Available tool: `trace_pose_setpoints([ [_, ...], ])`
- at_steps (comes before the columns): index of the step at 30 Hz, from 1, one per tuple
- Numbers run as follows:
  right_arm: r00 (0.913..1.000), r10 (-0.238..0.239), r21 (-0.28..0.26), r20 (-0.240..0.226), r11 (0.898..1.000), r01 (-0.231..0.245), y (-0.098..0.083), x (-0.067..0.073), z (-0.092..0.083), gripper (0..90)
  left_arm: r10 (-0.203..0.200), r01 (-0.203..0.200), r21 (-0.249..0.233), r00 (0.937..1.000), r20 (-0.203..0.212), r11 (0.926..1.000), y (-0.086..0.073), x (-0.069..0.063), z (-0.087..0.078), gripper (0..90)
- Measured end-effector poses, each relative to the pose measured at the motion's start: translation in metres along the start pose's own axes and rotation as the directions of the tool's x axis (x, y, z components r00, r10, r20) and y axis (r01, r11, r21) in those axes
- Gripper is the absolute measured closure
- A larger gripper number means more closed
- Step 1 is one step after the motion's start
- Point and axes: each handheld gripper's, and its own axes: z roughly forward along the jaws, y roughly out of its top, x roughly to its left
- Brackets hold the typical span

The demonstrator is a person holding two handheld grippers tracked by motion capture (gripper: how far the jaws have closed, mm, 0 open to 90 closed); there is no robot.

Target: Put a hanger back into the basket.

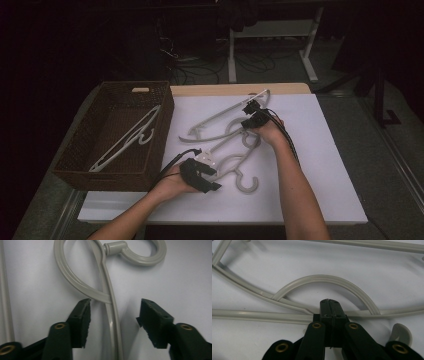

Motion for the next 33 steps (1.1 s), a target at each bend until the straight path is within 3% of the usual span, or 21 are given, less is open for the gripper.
trace_pose_setpoints([
  [9, 1.0, -0.001, 0.0, 0.002, 1.0, 0.001, 0.0, 0.0, 0.0, 89.3, 0.058, -0.056, 0.052, 0.9976, -0.039, 0.9971, 0.006, -0.001, 0.001, 62.2],
  [18, 0.9996, -0.007, 0.001, 0.029, 1.0, 0.007, 0.0, -0.001, 0.0, 89.3, 0.039, -0.037, 0.057, 0.9988, -0.028, 0.9977, 0.007, 0.003, 0.0, 79.0],
  [25, 0.9998, -0.003, 0.003, 0.021, 1.0, 0.003, 0.0, -0.003, -0.001, 89.2, -0.007, 0.008, 0.048, 0.9999, -0.015, 0.9988, 0.007, 0.007, -0.001, 80.6],
  [28, 0.9995, -0.024, 0.029, 0.023, 0.999, 0.023, -0.003, -0.002, 0.001, 87.7, 0.007, -0.006, 0.045, 1.0, -0.004, 0.999, 0.007, 0.006, -0.001, 81.8],
  [31, 0.9996, 0.017, -0.028, -0.023, 0.999, -0.017, -0.004, -0.004, -0.007, 83.1, 0.005, -0.004, 0.037, 0.9999, -0.013, 0.9993, 0.008, 0.006, -0.002, 81.9],
  [33, 0.9997, 0.009, -0.046, -0.024, 0.999, -0.01, -0.002, -0.003, -0.016, 79.3, -0.001, 0.001, 0.022, 0.9998, -0.02, 0.9998, 0.008, 0.006, -0.005, 81.9],
])
